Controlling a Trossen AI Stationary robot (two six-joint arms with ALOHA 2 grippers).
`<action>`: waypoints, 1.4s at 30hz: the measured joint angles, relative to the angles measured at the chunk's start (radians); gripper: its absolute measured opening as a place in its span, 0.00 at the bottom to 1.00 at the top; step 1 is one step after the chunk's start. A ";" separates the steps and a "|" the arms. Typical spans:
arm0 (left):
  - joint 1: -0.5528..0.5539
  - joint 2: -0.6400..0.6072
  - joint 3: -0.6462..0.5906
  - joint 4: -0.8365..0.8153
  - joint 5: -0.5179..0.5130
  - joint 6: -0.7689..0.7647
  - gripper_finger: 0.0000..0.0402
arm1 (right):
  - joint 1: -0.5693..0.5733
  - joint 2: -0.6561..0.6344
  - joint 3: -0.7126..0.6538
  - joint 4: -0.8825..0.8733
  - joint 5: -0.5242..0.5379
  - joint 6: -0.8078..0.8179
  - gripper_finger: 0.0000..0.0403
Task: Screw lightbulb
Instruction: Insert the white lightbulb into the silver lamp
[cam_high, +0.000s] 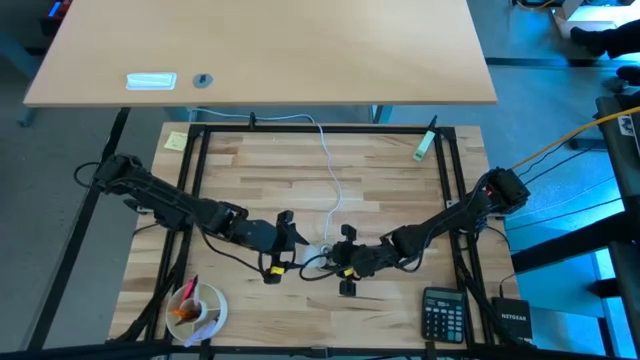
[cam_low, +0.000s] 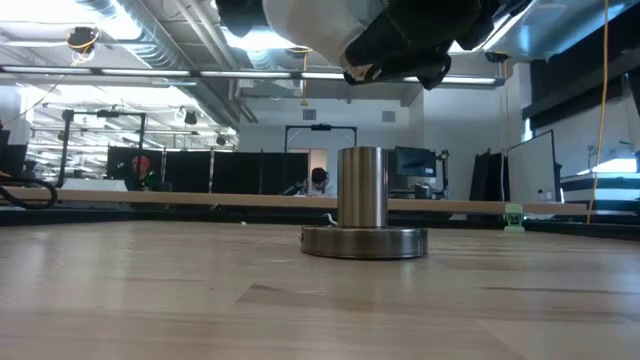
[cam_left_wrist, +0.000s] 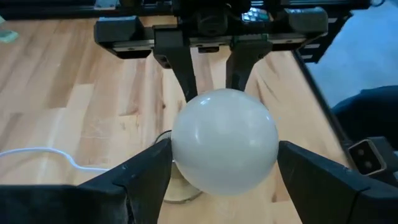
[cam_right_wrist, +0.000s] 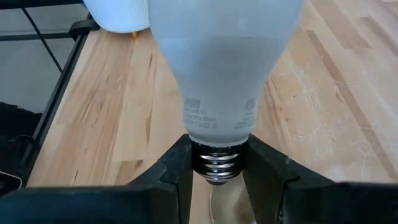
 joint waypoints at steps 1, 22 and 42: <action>0.008 0.000 0.000 -0.002 0.030 -0.017 0.69 | 0.000 0.003 0.000 0.001 0.000 0.001 0.28; 0.041 0.001 -0.001 -0.046 0.066 0.135 0.69 | -0.020 0.042 0.002 -0.015 -0.024 0.080 0.28; 0.058 0.059 -0.001 -0.014 0.069 0.134 0.83 | -0.025 0.041 0.000 -0.018 -0.020 0.072 0.28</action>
